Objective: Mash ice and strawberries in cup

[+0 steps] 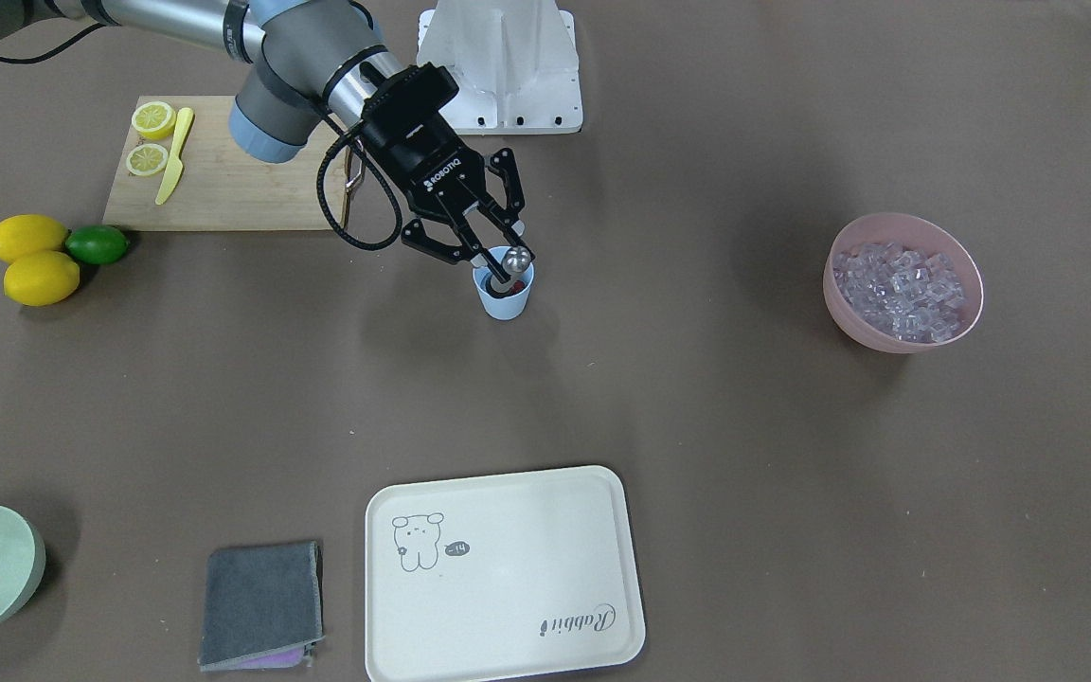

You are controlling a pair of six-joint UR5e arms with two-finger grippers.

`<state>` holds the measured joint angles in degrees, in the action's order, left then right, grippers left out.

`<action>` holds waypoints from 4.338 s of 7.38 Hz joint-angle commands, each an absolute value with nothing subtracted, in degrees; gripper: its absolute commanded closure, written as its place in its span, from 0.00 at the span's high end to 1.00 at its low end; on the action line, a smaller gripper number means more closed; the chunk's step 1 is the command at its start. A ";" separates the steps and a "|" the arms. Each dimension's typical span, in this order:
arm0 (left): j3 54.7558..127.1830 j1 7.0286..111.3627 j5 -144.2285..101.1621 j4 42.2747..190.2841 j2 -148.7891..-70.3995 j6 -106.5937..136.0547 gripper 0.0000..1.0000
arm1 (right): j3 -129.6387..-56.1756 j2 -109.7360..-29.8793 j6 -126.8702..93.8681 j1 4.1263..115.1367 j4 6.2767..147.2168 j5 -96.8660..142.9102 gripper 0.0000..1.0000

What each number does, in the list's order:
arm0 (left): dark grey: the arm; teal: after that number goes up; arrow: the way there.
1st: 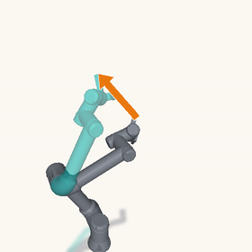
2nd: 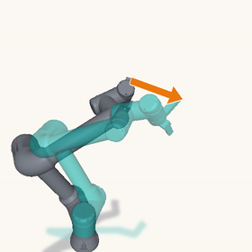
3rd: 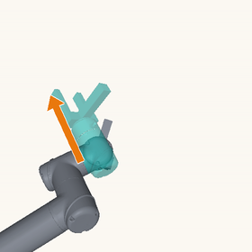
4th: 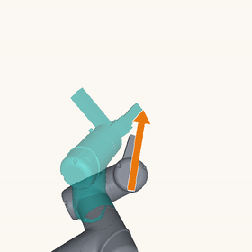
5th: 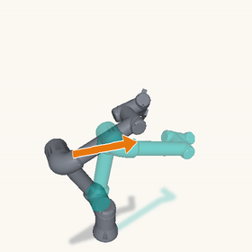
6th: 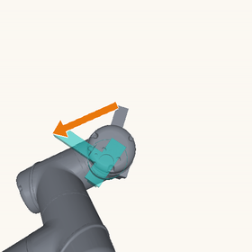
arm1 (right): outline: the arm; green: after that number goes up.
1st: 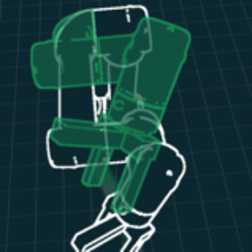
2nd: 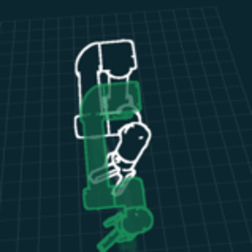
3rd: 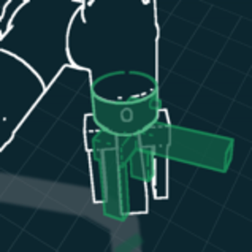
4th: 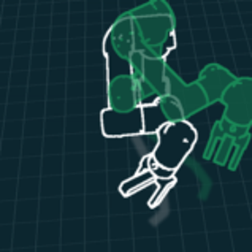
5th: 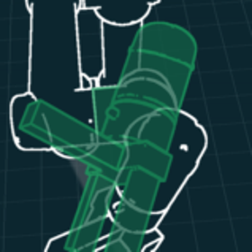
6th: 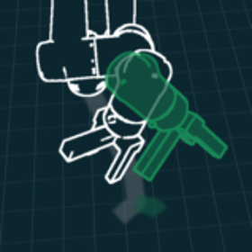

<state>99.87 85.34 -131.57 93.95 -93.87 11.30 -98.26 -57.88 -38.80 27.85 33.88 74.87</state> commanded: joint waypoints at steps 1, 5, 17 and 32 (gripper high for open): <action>100.28 85.43 -131.57 93.96 -93.69 11.60 0.97 | -103.00 -58.53 -41.46 34.08 44.88 82.05 0.00; 99.67 85.34 -131.40 93.96 -93.95 11.69 0.97 | -102.48 -62.74 -53.53 46.80 60.95 104.69 0.00; 99.40 85.25 -131.66 94.04 -94.31 13.45 0.97 | -77.08 -72.51 -40.09 56.16 63.98 131.13 0.00; 89.31 86.48 -133.40 91.52 -98.34 0.84 0.97 | -83.24 -72.68 -12.54 78.99 84.87 137.02 1.00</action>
<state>91.81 85.74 -132.19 93.32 -97.17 5.24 -83.42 -72.34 -19.15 75.85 81.24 137.02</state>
